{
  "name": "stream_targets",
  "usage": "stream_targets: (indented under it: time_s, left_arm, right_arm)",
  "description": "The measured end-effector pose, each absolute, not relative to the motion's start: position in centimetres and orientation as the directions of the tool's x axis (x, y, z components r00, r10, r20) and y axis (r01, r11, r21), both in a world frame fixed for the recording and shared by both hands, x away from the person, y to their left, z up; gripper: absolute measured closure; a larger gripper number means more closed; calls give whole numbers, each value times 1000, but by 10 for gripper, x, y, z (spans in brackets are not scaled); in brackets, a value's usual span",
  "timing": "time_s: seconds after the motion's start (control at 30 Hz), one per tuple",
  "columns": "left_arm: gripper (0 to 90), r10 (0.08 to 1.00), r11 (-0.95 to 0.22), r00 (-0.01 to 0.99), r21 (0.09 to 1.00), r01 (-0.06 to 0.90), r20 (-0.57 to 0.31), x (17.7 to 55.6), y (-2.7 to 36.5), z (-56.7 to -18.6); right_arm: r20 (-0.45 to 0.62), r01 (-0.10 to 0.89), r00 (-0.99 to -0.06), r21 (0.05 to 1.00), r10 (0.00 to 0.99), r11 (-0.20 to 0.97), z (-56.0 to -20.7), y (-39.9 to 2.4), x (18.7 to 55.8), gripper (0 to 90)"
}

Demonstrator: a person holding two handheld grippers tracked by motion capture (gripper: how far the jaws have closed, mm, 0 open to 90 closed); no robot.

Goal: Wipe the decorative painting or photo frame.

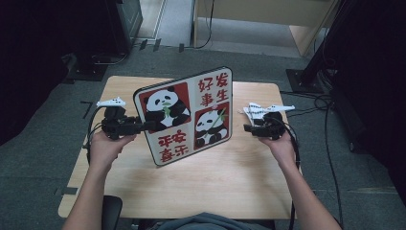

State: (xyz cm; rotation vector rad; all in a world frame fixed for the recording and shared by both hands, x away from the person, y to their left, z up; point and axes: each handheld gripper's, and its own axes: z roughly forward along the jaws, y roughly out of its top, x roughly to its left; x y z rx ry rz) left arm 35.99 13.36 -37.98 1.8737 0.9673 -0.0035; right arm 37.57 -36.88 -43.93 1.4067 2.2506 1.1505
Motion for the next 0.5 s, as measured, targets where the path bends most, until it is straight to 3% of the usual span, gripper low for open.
stream_targets:
  time_s: [0.23, 0.5]
  left_arm:
    - [478, 627, -190, 670, 755, 627, -398, 363, 137, -383]
    - [475, 642, -179, 655, 754, 633, -398, 364, 145, -386]
  right_arm:
    - [257, 664, -522, 721, 813, 198, -447, -363, 376, 408]
    - [243, 644, -547, 733, 801, 218, -445, -355, 369, 408]
